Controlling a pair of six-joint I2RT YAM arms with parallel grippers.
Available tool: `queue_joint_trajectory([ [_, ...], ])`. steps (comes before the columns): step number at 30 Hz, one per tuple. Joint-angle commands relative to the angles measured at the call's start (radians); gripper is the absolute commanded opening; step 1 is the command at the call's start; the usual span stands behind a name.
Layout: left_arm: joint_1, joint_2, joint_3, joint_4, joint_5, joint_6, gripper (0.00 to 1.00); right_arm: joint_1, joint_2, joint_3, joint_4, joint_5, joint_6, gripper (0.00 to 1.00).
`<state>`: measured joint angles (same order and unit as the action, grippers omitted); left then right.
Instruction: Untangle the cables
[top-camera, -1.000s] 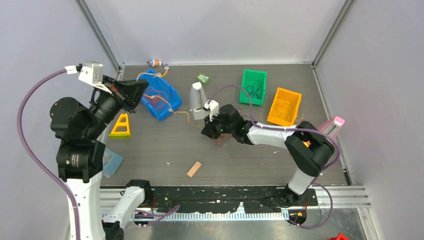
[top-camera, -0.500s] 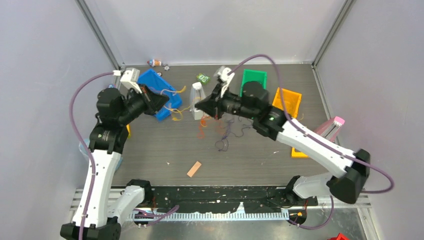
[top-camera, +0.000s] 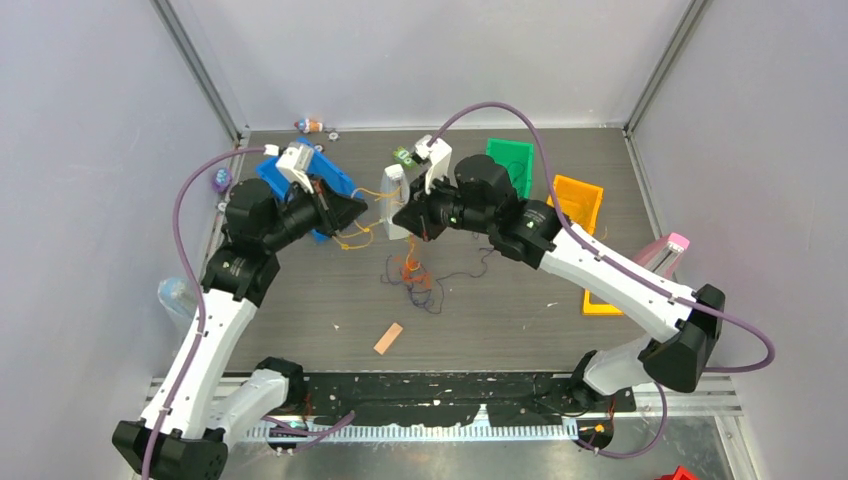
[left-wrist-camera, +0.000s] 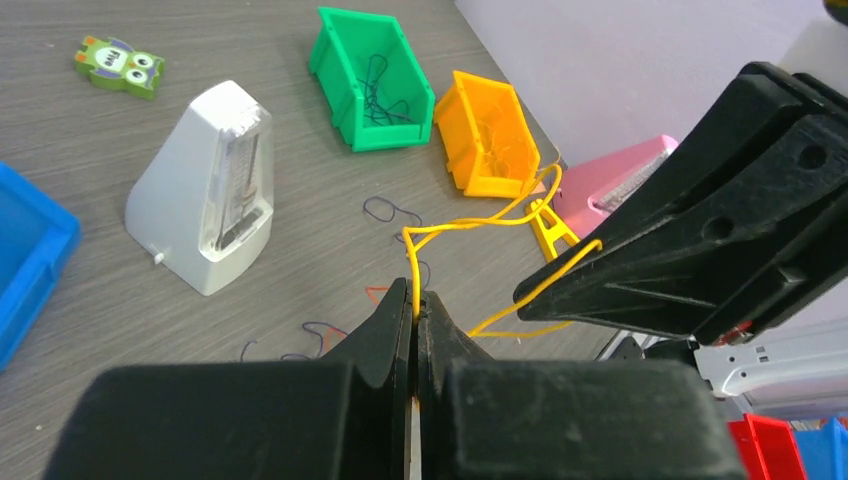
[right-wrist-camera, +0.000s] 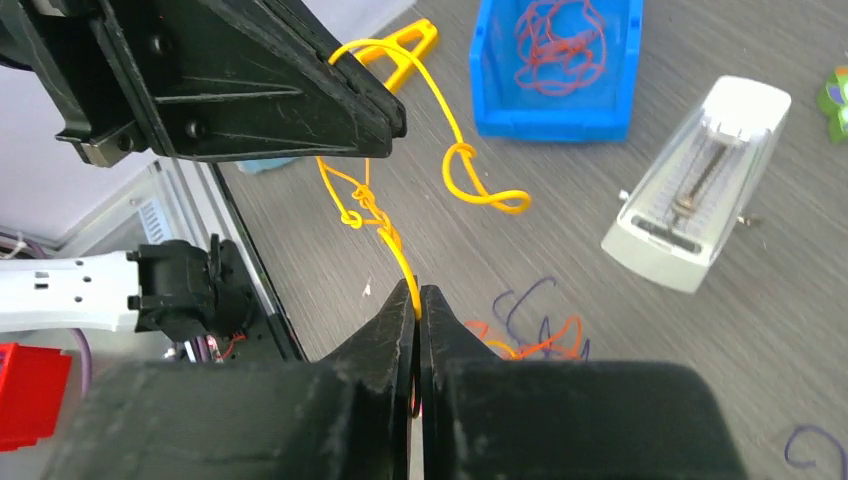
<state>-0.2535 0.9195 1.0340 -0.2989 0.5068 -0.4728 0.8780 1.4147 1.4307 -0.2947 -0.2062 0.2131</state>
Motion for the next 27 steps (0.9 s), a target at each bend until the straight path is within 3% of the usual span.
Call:
queue_joint_trajectory([
  [1, -0.044, -0.019, -0.084, 0.150, 0.036, -0.023, 0.00, 0.020, -0.105, -0.026, 0.008, 0.118, -0.001, 0.05],
  [5, -0.093, -0.031, -0.168, 0.253, 0.044, -0.025, 0.00, 0.020, -0.060, -0.070, 0.005, 0.049, 0.031, 0.05],
  [20, -0.118, 0.013, -0.216, 0.361, 0.104, -0.101, 0.00, 0.020, -0.083, -0.378, 0.466, -0.131, 0.117, 0.12],
  [27, -0.118, 0.016, -0.209, 0.369, 0.116, -0.123, 0.00, 0.020, -0.079, -0.422, 0.562, -0.184, 0.115, 0.22],
])
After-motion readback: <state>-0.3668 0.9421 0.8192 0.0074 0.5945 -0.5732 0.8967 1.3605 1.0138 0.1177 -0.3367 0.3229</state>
